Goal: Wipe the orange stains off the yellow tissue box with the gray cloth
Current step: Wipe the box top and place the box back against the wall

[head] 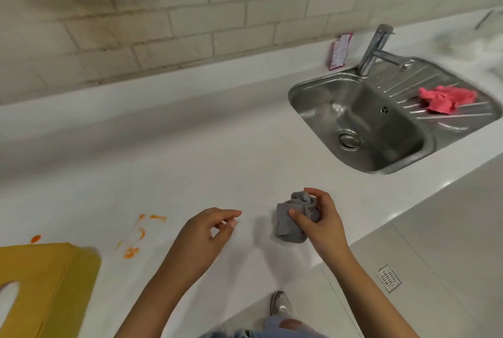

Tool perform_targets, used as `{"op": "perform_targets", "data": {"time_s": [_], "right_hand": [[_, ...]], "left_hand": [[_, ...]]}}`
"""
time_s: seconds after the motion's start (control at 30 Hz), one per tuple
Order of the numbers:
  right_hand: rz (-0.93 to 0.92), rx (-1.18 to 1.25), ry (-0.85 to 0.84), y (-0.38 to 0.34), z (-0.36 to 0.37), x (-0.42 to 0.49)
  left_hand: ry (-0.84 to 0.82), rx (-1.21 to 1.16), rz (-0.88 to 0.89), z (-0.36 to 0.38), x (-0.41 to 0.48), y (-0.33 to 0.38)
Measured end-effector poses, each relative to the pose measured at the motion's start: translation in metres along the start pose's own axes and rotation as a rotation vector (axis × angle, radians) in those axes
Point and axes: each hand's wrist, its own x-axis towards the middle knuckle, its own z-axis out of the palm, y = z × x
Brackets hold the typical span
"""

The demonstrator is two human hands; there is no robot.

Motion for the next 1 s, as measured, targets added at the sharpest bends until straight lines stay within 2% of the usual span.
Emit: {"op": "perform_targets", "data": {"time_s": [0.27,0.4,0.47,0.57,0.63,0.7,0.83,1.0], "right_hand": [[-0.034,-0.297,0.083,0.035,-0.143,0.074],[-0.011,-0.371,-0.009,0.042,-0.163,0.097],[-0.067,-0.458,-0.057,0.042,-0.161,0.102],[-0.189,-0.718,-0.114,0.041,-0.146,0.106],[-0.289,-0.81,-0.116,0.037,-0.125,0.105],[-0.39,-0.792,-0.169,0.026,-0.095,0.099],[-0.435,-0.613,-0.395,0.007,-0.029,0.085],[-0.496,-0.506,-0.648,-0.017,0.072,0.051]], "left_hand": [[-0.066,-0.036,0.008,0.102,0.061,0.048],[-0.058,-0.039,0.005,0.124,0.077,0.056],[-0.06,-0.034,-0.001,0.127,0.08,0.059],[-0.016,-0.027,-0.018,0.121,0.08,0.058],[0.044,-0.025,-0.034,0.106,0.073,0.054],[0.135,-0.018,-0.064,0.085,0.059,0.045],[0.343,0.043,-0.108,0.031,0.013,0.021],[0.63,0.129,-0.176,-0.041,-0.075,-0.015]]}}
